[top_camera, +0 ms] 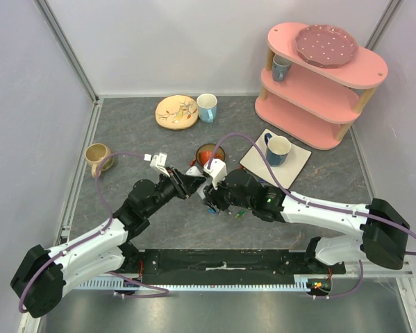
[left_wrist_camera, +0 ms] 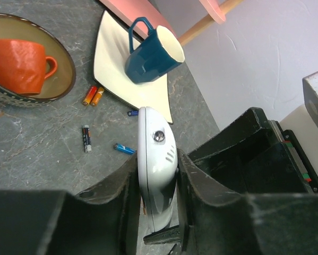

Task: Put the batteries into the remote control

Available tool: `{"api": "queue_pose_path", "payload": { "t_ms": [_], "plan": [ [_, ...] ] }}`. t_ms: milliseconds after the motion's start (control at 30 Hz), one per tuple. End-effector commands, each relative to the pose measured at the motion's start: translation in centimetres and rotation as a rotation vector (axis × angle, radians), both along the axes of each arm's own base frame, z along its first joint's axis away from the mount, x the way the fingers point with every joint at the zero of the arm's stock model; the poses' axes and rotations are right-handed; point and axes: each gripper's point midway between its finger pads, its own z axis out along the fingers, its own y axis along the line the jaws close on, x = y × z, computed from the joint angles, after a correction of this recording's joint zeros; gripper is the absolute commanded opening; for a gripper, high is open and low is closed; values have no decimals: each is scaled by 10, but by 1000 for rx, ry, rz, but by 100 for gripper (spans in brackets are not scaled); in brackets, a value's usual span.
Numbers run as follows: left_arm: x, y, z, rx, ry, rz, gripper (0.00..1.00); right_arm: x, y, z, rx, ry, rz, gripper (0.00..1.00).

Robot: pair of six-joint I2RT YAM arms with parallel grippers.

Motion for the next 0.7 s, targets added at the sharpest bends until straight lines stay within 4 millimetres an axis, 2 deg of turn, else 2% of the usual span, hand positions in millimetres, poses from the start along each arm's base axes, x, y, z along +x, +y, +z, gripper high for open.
{"api": "queue_pose_path", "payload": {
  "t_ms": [0,200,367,467,600,667],
  "plan": [
    [-7,-11,33,-72,-33,-69,41,0,-2,19,8,-87,51,34],
    [-8,-17,31,-70,-28,-95,48,-2,-8,19,-25,-101,67,33],
    [-9,-27,29,-76,-25,-141,47,-1,-8,21,-25,-106,64,33],
    [-9,-30,26,-79,-16,-156,38,-1,-8,22,-30,-111,66,33],
    [-8,-29,25,-84,-23,-149,13,-1,-10,22,-39,-116,66,33],
    [-7,-27,25,-86,-27,-137,5,1,-11,21,-47,-119,59,33]
  ]
}}
